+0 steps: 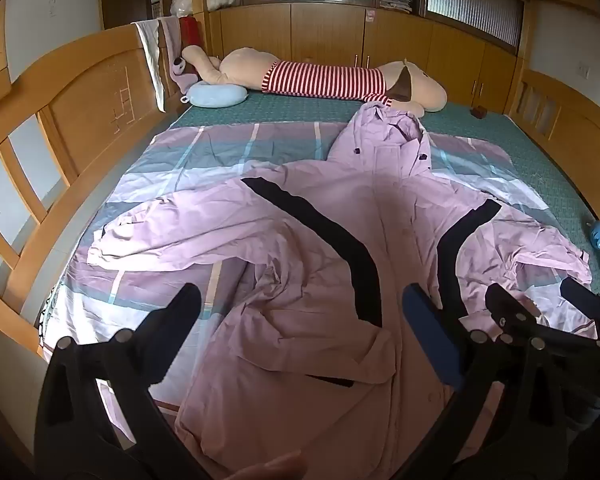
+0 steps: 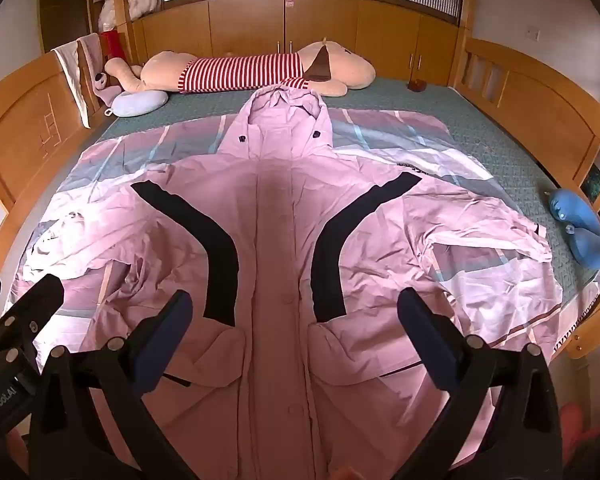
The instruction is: Fold large clothes
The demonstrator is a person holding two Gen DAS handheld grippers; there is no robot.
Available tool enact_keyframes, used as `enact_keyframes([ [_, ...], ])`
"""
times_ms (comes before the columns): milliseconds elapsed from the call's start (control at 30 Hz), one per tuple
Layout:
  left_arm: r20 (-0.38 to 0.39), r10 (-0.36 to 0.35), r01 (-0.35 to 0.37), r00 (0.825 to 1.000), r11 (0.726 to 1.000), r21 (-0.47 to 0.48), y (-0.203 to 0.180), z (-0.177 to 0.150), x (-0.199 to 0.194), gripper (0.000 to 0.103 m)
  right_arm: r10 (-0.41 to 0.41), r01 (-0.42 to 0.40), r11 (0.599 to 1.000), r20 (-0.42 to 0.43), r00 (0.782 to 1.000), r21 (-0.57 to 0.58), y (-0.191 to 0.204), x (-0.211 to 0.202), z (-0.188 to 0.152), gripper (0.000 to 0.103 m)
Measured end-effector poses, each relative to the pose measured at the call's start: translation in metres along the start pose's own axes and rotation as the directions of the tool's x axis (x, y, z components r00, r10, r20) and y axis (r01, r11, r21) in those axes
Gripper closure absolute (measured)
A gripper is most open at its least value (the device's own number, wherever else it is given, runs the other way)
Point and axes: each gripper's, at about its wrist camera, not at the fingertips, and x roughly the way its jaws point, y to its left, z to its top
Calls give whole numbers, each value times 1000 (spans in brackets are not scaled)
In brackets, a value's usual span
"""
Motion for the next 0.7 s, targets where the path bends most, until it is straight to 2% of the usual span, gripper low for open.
enact_keyframes([
  [700,-16,4,-4,1000,1000,4,0,0,0,2,9,-9,1000,-10,1000,6,-1,4,-1,1],
])
